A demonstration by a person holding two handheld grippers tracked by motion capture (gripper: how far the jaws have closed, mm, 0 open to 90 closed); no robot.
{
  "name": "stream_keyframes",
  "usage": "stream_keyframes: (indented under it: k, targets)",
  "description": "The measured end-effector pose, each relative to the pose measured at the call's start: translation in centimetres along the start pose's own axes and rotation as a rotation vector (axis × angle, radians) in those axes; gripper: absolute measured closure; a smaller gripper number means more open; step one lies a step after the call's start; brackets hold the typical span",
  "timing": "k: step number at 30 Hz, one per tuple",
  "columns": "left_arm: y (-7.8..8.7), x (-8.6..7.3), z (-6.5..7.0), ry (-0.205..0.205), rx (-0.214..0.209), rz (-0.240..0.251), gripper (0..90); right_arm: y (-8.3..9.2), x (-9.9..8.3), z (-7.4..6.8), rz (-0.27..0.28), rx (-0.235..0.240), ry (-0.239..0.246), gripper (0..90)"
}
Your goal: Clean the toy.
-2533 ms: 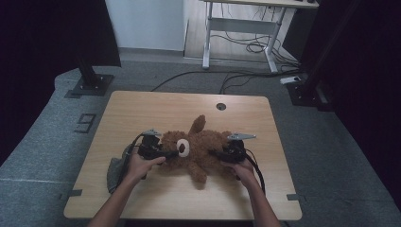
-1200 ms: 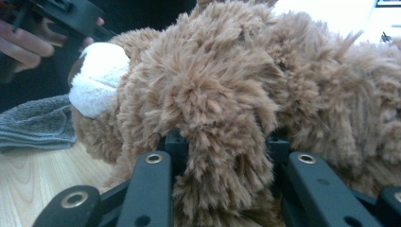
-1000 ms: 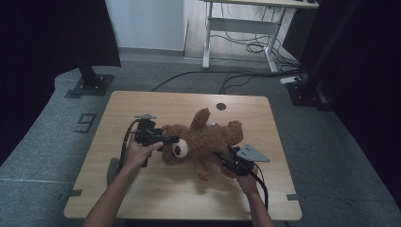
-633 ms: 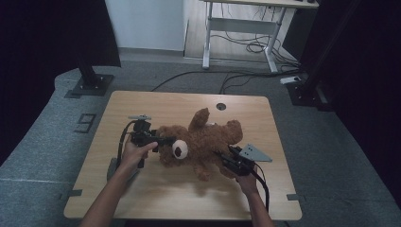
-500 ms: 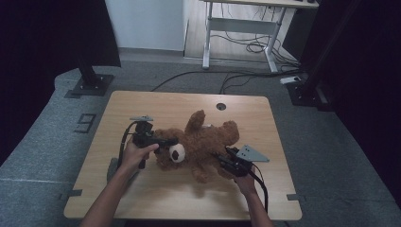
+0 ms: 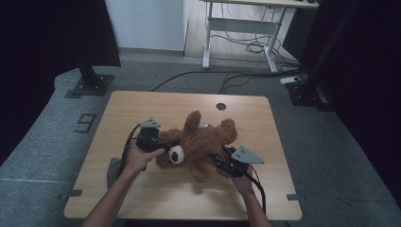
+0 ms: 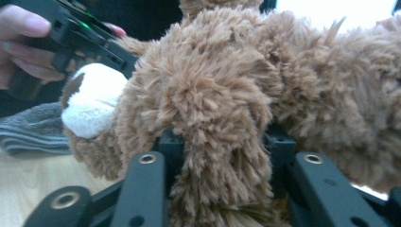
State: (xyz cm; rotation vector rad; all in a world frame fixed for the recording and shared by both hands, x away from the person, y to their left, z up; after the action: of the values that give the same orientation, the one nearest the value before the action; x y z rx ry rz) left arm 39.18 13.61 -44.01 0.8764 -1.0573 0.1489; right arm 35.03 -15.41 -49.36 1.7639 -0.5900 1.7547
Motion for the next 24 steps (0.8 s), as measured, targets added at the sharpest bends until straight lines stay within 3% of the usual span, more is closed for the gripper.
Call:
stream_keyframes:
  k: [5,9,16,24]
  targets:
    - [0.8,0.5,0.9,-0.054,0.034,0.045,52.9,0.0,0.0,0.2,0.013,-0.013,0.011,54.0]
    - [1.1,0.7,0.9,-0.058,0.028,0.055,54.5,0.1,0.1,0.3,0.022,-0.027,0.016,50.9]
    - [1.2,0.5,0.9,-0.061,0.038,0.067,54.6,-0.3,0.0,0.3,0.005,-0.054,0.079,49.2]
    - [1.2,0.4,1.4,-0.109,0.069,0.086,56.7,-1.5,-0.6,0.9,-0.040,-0.083,0.122,46.5]
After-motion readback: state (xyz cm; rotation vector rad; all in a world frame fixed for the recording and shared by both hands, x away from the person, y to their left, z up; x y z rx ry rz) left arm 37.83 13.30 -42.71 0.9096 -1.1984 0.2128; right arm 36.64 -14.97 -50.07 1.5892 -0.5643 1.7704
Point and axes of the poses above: each handheld gripper's, and its own axes: y roughly backward along the jaws, x roughly out of its top, z roughly to its right, the point moved 2 cm from there along -y, roughly forward along the jaws, and after that the axes turned 1 degree about y, right-handed, at the moved point
